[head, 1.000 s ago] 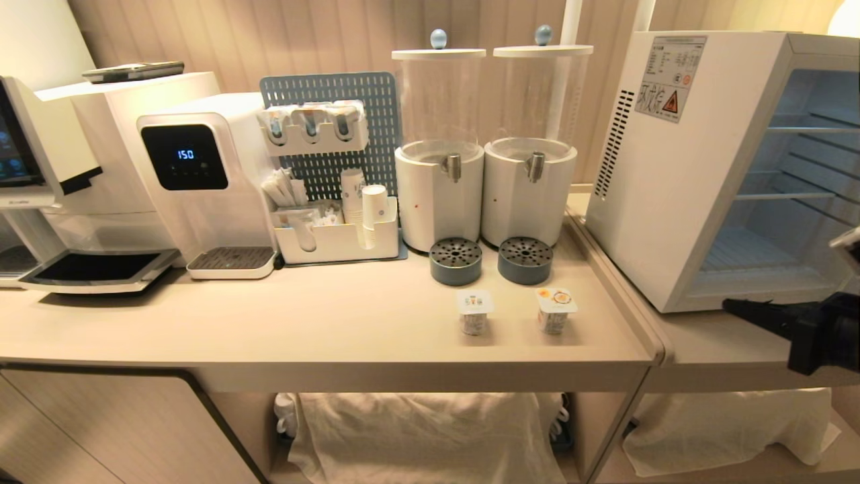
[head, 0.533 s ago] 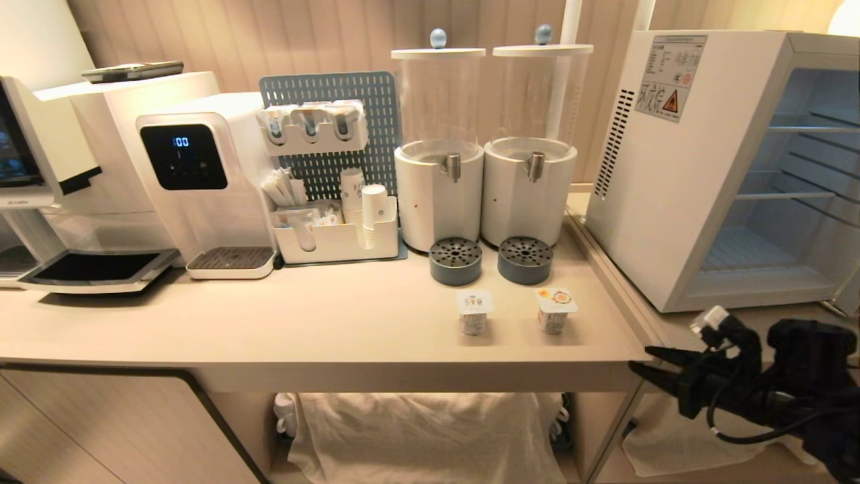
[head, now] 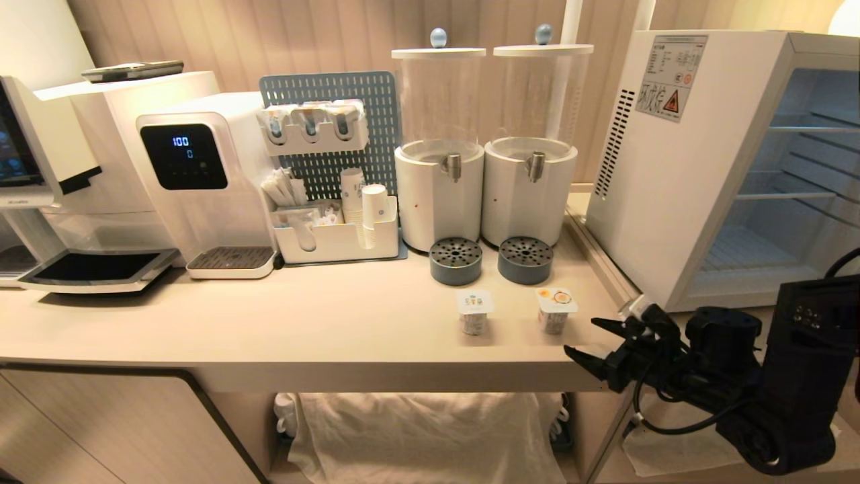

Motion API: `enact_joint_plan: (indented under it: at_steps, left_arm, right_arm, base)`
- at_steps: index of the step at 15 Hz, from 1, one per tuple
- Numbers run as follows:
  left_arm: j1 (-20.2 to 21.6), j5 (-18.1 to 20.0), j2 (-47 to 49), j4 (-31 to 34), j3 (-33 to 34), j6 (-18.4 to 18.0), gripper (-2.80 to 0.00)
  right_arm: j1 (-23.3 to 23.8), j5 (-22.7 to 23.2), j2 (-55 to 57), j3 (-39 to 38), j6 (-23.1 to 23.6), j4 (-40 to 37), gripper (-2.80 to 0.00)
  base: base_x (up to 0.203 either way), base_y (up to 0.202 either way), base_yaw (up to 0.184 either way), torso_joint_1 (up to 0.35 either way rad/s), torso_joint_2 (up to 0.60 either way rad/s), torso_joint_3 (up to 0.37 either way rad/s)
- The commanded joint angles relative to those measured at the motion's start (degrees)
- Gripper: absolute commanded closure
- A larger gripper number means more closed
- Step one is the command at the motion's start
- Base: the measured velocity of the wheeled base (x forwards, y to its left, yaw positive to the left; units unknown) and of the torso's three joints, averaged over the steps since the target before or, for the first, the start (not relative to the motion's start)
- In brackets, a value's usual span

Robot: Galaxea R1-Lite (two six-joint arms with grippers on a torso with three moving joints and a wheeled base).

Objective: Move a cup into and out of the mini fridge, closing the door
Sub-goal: Put the yoghurt in the freezer

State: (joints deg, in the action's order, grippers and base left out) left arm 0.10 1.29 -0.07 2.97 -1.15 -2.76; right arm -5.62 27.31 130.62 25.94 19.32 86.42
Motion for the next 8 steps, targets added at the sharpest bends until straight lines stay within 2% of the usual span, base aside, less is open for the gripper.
enact_joint_plan:
  at_steps: [1,5,8]
  left_arm:
    - [-0.01,0.03,-0.01,0.01,0.00,-0.06,0.00]
    - [-0.01,0.03,-0.01,0.01,0.00,0.03,0.00]
    - [-0.01,0.03,-0.01,0.01,0.00,0.21,0.00]
  right_arm:
    - [1.13,0.13,0.79,3.27,-0.43,-0.41,-2.80]
    - [1.83,-0.24,3.35,11.25,-0.65,-8.33,-2.80]
    - [0.45,-4.35,3.22,16.77,-0.59,-13.38,-2.80]
  base:
    - [0.000,0.000,0.000,0.000,0.00,0.000]
    - [0.000,0.000,0.000,0.000,0.00,0.000]
    - [0.000,0.000,0.000,0.000,0.00,0.000]
